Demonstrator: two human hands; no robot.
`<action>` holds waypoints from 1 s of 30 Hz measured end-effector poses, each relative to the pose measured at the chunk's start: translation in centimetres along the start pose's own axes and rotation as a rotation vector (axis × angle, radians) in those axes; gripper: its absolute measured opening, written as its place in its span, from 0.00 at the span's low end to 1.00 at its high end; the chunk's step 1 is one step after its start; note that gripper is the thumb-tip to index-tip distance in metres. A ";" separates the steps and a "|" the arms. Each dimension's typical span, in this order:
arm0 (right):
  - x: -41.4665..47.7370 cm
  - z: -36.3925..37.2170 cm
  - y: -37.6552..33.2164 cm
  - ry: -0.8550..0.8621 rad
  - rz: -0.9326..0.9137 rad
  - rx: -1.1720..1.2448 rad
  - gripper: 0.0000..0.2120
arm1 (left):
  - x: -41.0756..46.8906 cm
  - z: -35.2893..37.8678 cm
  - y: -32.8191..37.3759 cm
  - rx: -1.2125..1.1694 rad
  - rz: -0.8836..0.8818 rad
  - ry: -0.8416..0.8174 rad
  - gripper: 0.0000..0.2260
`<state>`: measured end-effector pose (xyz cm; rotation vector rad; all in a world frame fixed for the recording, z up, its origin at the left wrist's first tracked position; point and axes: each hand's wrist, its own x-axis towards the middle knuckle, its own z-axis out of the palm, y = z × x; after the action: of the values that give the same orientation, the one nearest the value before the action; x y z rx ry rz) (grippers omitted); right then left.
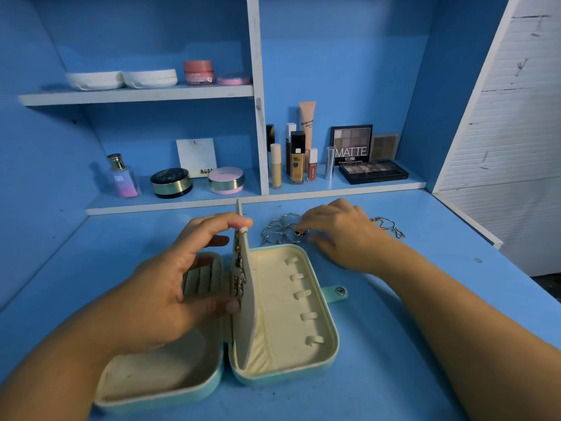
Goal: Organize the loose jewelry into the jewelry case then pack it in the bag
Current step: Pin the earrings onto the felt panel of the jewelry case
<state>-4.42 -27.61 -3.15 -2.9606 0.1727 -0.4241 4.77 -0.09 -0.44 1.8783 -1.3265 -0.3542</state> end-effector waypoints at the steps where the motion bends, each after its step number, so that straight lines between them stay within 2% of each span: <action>1: 0.2 0.4 -0.3 -0.019 -0.022 -0.020 0.15 | 0.0 0.0 0.0 -0.007 0.002 0.000 0.36; 12: 0.8 1.1 0.1 -0.033 0.116 -0.160 0.17 | 0.0 -0.2 0.3 0.035 -0.011 0.006 0.36; 23: 0.3 0.7 -0.2 0.028 0.093 -0.091 0.17 | 0.0 0.0 0.1 0.043 0.007 0.024 0.36; 26: -0.3 -0.5 1.1 0.039 0.183 -0.078 0.16 | 0.0 0.0 0.0 0.025 0.004 0.017 0.36; 30: -1.6 -2.7 5.0 0.147 0.460 0.056 0.15 | 0.0 -0.2 0.1 0.036 0.010 0.011 0.36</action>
<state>-7.13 -32.67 -1.81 -2.7118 0.8196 -0.5647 4.82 -0.07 -0.27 1.9000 -1.3429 -0.3159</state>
